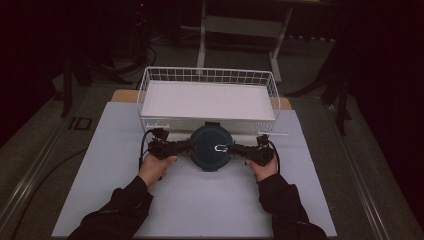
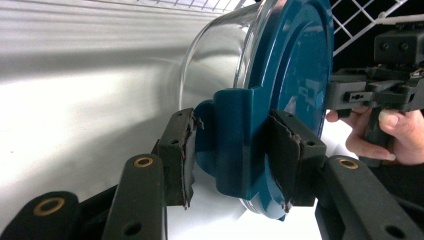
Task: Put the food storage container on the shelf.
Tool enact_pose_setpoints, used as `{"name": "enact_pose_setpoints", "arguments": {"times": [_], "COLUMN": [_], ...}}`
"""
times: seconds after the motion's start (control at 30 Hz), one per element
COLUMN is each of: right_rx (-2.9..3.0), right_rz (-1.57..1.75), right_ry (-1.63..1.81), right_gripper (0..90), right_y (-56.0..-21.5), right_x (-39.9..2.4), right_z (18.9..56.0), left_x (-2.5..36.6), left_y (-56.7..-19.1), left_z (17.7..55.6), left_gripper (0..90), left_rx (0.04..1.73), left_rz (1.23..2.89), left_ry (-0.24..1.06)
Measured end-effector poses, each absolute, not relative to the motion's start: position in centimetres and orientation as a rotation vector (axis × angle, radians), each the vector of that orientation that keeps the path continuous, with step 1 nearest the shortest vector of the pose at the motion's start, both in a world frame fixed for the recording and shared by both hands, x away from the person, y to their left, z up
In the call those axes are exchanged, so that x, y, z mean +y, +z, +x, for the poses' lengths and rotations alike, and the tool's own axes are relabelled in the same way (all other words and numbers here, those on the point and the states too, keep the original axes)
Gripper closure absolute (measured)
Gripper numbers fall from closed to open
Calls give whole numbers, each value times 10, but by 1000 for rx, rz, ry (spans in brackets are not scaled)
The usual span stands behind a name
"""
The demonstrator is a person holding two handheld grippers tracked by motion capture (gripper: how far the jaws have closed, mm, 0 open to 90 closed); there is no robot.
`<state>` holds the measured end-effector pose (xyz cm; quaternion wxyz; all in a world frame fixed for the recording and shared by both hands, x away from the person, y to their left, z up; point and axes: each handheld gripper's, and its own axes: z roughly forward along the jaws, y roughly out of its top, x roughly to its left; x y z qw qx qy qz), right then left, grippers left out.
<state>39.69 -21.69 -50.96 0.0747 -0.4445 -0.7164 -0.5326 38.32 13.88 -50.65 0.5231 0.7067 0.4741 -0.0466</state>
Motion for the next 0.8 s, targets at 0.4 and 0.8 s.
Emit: {"name": "enact_pose_setpoints", "arguments": {"times": [0.4,0.8], "right_rx": [-2224,-2228], "right_rz": [-1443,-1498], "right_ry": [-1602,-1642], "right_gripper": [554,533], "right_y": [-501,-499], "right_x": [-209,-204], "right_z": [397,404], "left_x": [138,137], "left_y": [-515,-513], "left_z": [389,396], "left_gripper": [495,458], "left_rx": [1154,1174], "left_rz": [1634,1608], "left_ry": [-94,-20]}}
